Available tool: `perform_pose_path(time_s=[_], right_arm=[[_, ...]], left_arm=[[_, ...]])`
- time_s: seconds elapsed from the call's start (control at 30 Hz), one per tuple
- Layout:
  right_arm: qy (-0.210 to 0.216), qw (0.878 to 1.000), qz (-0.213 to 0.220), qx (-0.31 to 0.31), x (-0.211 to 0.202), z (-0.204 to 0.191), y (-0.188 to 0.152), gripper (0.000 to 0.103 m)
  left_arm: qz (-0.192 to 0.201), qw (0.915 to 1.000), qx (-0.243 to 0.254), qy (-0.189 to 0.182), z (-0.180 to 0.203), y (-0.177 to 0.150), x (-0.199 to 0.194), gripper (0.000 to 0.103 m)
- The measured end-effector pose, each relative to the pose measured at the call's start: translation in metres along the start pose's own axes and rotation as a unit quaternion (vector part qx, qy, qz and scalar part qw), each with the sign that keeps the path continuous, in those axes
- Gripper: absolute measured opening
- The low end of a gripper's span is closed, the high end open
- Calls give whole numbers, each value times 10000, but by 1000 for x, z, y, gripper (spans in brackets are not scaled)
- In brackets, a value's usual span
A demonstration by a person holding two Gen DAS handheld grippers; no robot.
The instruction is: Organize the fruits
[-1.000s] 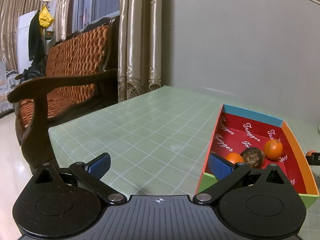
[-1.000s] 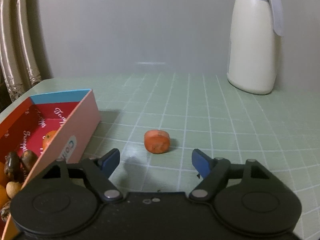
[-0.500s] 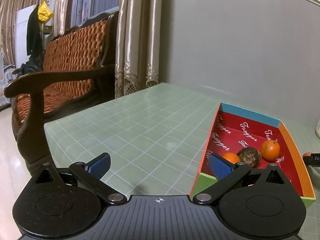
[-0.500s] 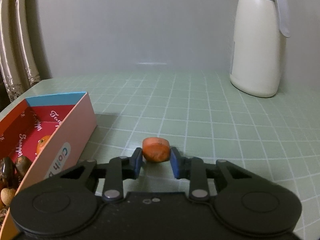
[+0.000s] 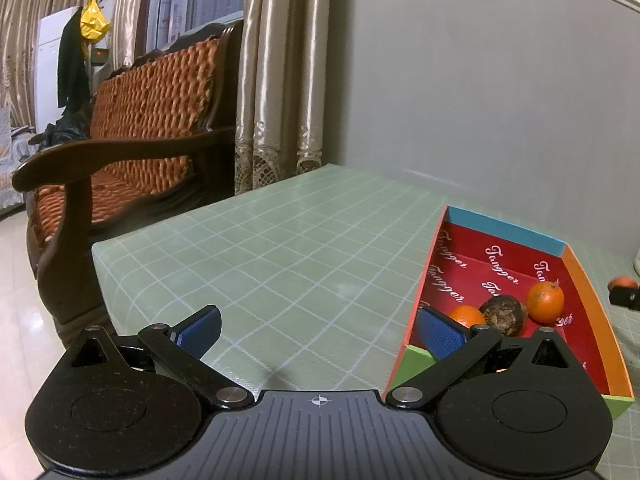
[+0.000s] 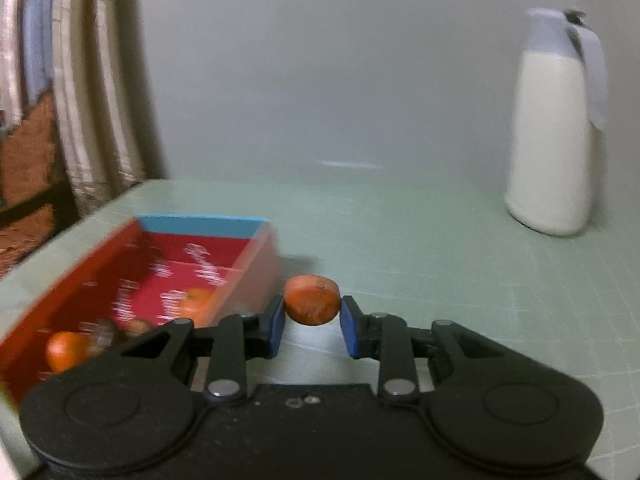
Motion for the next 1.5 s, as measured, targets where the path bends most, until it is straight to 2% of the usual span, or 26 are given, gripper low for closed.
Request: perform_pose_path(time_s=[0.17,0.37,0.6,1.0,1.1,1.13,1.17,1.23,1.3,1.43,1.5], right_arm=[[460,9986,64,-272,-15,-37,9,29],[791,9948,-72,-630,-23,-77,-1,28],[792,9934,-305,-778,-26,-87,-15,29],[718,9938,-288,-797,-31,-91,-20,36],[698,9945,-191,-755,-39,-89,-16,44],[682,9947,-140,-754,-43,-88,-14,53],[613,9952,-86,-752,-48,-86,-12,69],[428,9963,116,-734,-62,-79,-7,79],[299,9966,228,-738,-74,-73,-3,82],[50,9986,170,-501,-98,-52,-4,99],[-61,9991,113,-415,-108,-42,-7,99]], left_arm=[[4,10000,-30,4,-3,0,-1,103],[33,10000,-84,18,-6,1,-2,103],[15,9999,-125,-5,-9,1,-1,103],[35,9999,-104,38,-9,0,-3,103],[54,9999,-97,6,-8,1,-4,103],[80,9999,-79,-5,-6,1,-5,103],[122,9999,-34,-15,-5,2,-6,103],[175,9998,62,-70,1,3,-10,103],[194,9995,188,-191,8,3,-14,103],[128,9984,343,-424,23,8,-30,103],[51,9974,376,-613,34,10,-45,103]])
Point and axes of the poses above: each gripper's, at about its wrist camera, not at the fingertips, and x roughly the way its jaws point, z to its right, y to its top, the point moved 9 cm from there along x, roughly the way its jaws point, and after that the axes turned 4 degrees about z, right-handed, at the moved point
